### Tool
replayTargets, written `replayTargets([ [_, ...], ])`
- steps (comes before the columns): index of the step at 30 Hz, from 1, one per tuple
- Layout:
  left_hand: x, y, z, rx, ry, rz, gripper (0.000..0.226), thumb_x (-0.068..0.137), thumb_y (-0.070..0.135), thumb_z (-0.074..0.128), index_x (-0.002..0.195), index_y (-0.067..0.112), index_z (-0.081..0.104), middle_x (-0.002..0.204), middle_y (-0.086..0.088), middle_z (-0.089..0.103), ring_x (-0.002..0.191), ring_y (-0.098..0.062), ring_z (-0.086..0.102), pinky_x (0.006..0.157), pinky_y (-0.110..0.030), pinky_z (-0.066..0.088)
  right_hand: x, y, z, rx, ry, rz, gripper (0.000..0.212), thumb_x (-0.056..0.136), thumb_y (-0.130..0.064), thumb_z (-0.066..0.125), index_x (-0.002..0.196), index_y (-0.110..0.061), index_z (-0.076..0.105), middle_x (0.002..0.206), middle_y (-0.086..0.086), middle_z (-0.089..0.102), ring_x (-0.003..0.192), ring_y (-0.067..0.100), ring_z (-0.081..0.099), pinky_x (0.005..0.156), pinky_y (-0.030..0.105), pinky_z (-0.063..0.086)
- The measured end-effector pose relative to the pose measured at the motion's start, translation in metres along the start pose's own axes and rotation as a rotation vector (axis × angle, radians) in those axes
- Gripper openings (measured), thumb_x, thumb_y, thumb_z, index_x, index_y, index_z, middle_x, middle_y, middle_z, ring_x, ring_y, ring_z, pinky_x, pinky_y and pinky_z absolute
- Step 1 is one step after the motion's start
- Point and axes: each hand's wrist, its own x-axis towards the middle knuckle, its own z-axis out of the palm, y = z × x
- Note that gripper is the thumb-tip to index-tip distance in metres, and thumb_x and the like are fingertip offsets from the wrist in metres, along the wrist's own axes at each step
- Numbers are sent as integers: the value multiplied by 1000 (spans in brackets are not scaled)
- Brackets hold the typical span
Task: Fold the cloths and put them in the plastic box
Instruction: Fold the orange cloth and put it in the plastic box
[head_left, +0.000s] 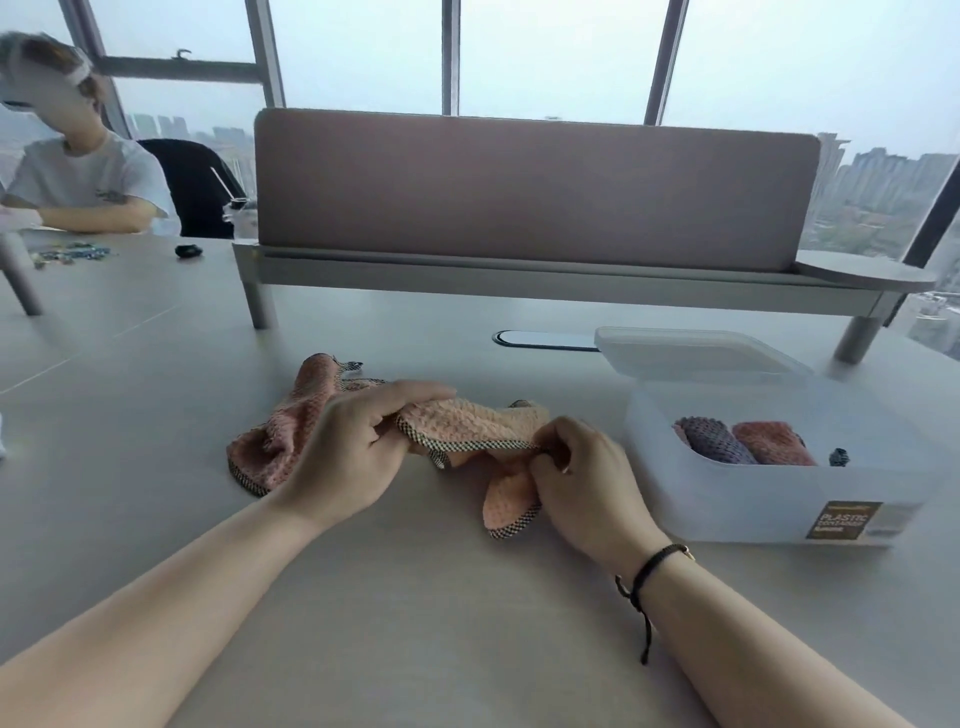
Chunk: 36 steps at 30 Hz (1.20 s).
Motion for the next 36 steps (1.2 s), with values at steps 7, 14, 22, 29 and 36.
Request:
replayTargets([
  [7, 28, 39, -49, -145, -73, -73, 13, 71, 29, 75, 82, 24, 75, 85, -2, 63, 85, -16, 62, 78, -29, 46, -8, -60, -45, 619, 143, 147, 21, 96, -4, 45, 96, -19, 60, 67, 3, 61, 41, 7, 47, 39, 18, 36],
  [14, 62, 102, -101, -598, -43, -145, 16, 73, 32, 78, 70, 17, 72, 68, 5, 65, 66, -8, 58, 62, -19, 47, -11, -119, -129, 525, 232, -207, 5, 85, -17, 73, 82, -20, 72, 67, 9, 70, 53, 9, 51, 50, 20, 41],
  [22, 38, 32, -63, -594, -112, -647, 26, 87, 22, 72, 104, 3, 72, 102, -16, 74, 88, -30, 71, 76, -32, 59, 37, -69, -80, -172, -68, -237, 16, 83, -41, 73, 77, -27, 68, 69, -15, 59, 58, 2, 50, 60, 25, 37],
  [29, -7, -44, -19, -68, -227, -672, 14, 87, 34, 73, 84, 21, 76, 83, 9, 77, 83, -3, 69, 90, -33, 48, 39, -19, -15, -655, -217, -268, 45, 88, -60, 55, 121, -29, 56, 113, -2, 67, 100, 24, 64, 75, 35, 52],
  [36, -12, -54, -9, 104, -148, -522, 1, 88, 24, 72, 88, 23, 72, 86, 11, 73, 87, -7, 67, 79, -20, 44, 10, 14, 0, -594, -144, -27, 46, 95, -57, 38, 114, -19, 56, 115, 2, 55, 109, 25, 57, 87, 37, 46],
])
